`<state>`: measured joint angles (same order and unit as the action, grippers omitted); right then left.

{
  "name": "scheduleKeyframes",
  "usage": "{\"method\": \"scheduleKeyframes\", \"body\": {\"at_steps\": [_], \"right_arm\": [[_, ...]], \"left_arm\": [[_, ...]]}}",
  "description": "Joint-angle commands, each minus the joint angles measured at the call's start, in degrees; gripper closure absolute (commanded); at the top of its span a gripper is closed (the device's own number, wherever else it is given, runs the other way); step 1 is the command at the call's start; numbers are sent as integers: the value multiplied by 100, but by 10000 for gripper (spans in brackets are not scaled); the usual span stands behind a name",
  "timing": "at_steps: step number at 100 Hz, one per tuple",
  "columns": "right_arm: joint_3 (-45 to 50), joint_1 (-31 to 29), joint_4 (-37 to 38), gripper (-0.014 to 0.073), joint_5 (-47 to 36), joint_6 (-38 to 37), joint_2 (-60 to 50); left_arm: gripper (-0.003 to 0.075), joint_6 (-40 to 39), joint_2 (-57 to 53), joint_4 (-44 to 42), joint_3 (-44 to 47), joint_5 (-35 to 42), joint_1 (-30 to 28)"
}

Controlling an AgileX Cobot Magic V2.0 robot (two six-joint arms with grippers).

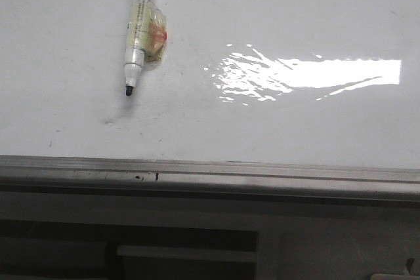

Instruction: Write number 5 on whiteboard

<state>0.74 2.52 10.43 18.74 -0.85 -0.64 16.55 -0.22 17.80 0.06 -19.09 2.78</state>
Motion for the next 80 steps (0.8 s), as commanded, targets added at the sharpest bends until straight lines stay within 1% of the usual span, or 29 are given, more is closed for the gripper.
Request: {"method": "scheduleKeyframes", "body": {"at_steps": [1,58,68,80], "right_arm": [[121,-25,1,658,-100,34,-96],[121,-25,1,658,-100,34,-96],[121,-25,193,658,1,34,-96],[121,-25,188,658,1,34,-96]], "left_arm": [[741,-63,-84,94,133,370,-14],[741,-63,-84,94,133,370,-14],[741,-63,-84,94,133,370,-14],[741,-63,-84,94,133,370,-14]]}}
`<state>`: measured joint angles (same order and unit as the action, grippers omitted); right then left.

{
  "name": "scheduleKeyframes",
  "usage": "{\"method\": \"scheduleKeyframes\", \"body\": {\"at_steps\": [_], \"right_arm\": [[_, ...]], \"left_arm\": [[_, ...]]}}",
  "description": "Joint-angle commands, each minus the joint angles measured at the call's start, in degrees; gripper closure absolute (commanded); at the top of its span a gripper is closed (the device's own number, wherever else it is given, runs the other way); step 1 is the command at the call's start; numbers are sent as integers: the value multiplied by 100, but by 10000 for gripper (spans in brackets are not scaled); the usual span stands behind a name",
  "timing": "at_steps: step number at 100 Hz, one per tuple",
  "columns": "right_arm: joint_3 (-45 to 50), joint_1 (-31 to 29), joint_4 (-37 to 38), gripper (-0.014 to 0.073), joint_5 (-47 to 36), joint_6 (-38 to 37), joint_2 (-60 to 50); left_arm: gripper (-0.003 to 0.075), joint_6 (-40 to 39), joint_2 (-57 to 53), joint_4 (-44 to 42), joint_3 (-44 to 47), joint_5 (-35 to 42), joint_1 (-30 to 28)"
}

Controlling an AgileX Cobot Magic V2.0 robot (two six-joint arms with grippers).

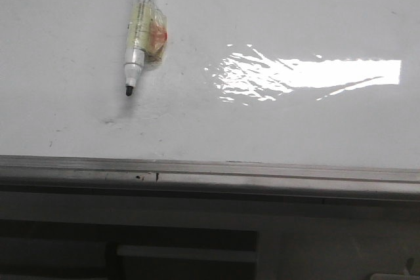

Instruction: Write number 5 on whiteboard

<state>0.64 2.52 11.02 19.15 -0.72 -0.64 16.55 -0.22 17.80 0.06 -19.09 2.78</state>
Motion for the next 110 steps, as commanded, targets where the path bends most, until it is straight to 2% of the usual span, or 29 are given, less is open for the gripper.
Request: {"method": "scheduleKeyframes", "body": {"at_steps": [1,21,31,48,61,68,76,92,100,110], "right_arm": [[131,-25,129,658,-40,21,-96],[131,-25,154,658,-51,21,-96],[131,-25,635,658,-145,21,-96],[131,-25,2063,658,-864,21,-96],[131,-25,2197,658,-1492,21,-96],[131,-25,2180,658,-1915,-98,-96],[131,-25,1941,658,-2401,-434,-86],[131,-25,591,658,-2677,-1529,-86],[131,-25,-76,658,-2860,-1701,-86],[131,-25,-855,658,-3451,-1710,-86]], "left_arm": [[741,-63,-84,94,133,370,-14],[741,-63,-84,94,133,370,-14],[741,-63,-84,94,133,370,-14],[741,-63,-84,94,133,370,-14],[741,-63,-84,111,133,527,-14],[741,-77,-84,759,133,678,-14],[741,-77,-84,2206,133,736,-14],[741,-77,-84,3899,133,1235,-14],[741,-77,-84,4522,133,1221,-14],[741,-77,-84,4669,133,1286,-14]]}}
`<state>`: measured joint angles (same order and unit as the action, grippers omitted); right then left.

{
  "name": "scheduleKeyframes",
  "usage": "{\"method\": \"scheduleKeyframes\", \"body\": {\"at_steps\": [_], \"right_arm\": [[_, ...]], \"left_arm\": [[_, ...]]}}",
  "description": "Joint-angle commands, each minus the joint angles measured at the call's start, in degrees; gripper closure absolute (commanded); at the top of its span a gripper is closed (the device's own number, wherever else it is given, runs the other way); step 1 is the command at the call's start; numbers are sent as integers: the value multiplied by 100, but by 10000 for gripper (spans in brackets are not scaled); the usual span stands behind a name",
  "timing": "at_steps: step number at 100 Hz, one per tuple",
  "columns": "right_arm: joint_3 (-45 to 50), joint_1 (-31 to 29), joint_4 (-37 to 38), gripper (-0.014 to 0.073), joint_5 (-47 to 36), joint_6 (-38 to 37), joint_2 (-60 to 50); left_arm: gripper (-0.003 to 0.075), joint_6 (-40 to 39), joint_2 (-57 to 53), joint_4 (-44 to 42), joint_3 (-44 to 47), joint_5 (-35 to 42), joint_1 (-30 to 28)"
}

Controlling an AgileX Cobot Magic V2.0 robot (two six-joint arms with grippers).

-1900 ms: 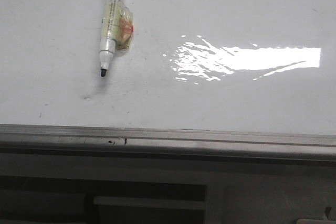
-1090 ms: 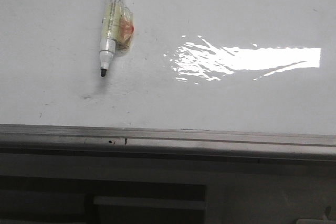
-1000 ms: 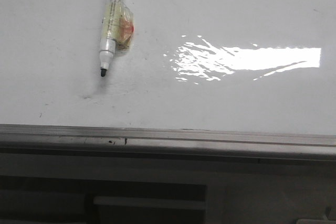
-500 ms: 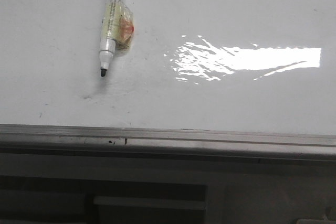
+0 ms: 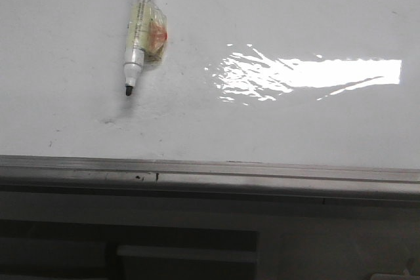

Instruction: Write number 5 on whiteboard

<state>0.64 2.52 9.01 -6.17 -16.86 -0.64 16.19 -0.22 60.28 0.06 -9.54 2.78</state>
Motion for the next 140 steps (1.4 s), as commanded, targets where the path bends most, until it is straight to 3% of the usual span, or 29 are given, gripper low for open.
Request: {"method": "scheduleKeyframes", "body": {"at_steps": [1,14,26,38,53,60,64,75,84,90,97,140], "right_arm": [[131,-25,-757,658,-1017,-97,-86],[104,-25,-1444,658,-1638,-100,-86],[-212,-25,-2548,657,-631,-100,-75],[-813,-25,-1879,657,385,-42,50],[-1630,-1,-937,657,1565,-8,551],[-2015,31,-819,652,2060,220,836],[-2233,65,-819,641,2300,493,988],[-2755,176,-841,514,2931,1067,1288],[-3114,285,-864,356,3505,1117,1445],[-3291,359,-901,264,3796,1117,1517],[-3413,454,-901,216,3945,1128,1557],[-3488,676,-1063,218,4436,1218,1557]], "left_arm": [[741,-40,-84,441,133,331,-14],[741,-40,-84,527,83,234,-1],[741,-40,-84,762,-203,58,7],[741,717,39,527,-870,-336,7],[726,1750,816,-431,-1893,-1229,7],[645,1922,1406,-737,-2339,-1673,7],[560,2053,1772,-830,-2579,-1894,7],[332,2263,2492,-844,-3033,-2091,357],[316,2518,3036,-881,-3294,-2279,703],[345,2613,3369,-895,-3382,-2241,1016],[363,2684,3823,-895,-3470,-2124,1391],[363,2684,6348,-252,-3946,-208,3591]]}}
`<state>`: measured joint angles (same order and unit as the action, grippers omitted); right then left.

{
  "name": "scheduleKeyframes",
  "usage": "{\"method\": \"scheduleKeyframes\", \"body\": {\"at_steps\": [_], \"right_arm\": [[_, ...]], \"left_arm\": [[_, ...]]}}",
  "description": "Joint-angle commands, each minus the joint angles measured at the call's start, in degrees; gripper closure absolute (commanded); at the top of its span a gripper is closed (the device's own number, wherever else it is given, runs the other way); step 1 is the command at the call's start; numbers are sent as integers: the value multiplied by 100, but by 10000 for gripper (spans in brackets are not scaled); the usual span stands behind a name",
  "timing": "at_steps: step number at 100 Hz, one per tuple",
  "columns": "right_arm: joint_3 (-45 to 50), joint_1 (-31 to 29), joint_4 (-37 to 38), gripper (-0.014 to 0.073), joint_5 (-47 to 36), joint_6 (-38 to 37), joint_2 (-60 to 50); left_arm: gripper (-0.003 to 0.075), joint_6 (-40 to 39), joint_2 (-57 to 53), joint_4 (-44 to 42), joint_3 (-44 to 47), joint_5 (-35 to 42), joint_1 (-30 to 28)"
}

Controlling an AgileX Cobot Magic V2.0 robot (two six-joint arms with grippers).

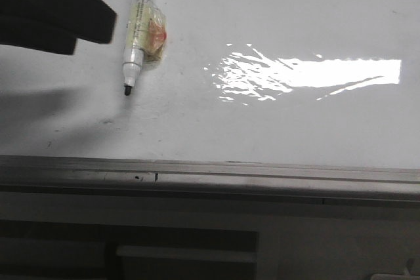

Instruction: Write number 5 on whiteboard

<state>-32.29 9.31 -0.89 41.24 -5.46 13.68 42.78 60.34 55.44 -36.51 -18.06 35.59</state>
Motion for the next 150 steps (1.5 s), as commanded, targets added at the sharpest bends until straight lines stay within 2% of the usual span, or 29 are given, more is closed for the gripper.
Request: {"method": "scheduleKeyframes", "body": {"at_steps": [1,20,27,34,44,47,56,67,75,83,91,101,119,150], "right_arm": [[-195,-4,-74,218,-296,79,126],[-195,-4,-133,218,-296,79,126],[-195,-4,-161,218,-296,79,126],[-195,-4,-161,218,-296,79,126],[-195,-4,-199,218,-296,104,126],[-195,-4,-294,218,-308,182,126],[-195,10,-935,218,-334,984,126],[-195,12,-2631,218,-226,2938,130],[-195,12,-3843,218,93,4382,228],[-195,53,-4463,218,498,5379,428],[-195,247,-4564,218,498,5469,565],[-195,561,-4564,217,604,5708,728],[-195,1154,-4564,214,483,5883,1161],[-676,1731,-4779,215,-100,6047,2335]], "left_arm": [[363,25,319,232,-303,682,334],[365,25,897,232,-381,1478,637],[398,25,1014,232,-381,1556,637],[484,25,1072,232,-381,1577,627],[700,25,1094,232,-381,1589,627],[739,25,1094,232,-381,1589,627],[741,25,1030,232,-381,1476,627],[741,374,828,21,-504,720,670],[741,1300,643,-162,-635,-117,828],[741,2380,446,-238,-685,-823,1070],[741,3390,248,-359,-685,-1176,1383],[741,3788,77,-481,-685,-937,1701],[741,3938,51,-481,-685,-406,1919],[741,3938,51,-481,-685,-373,1929]]}}
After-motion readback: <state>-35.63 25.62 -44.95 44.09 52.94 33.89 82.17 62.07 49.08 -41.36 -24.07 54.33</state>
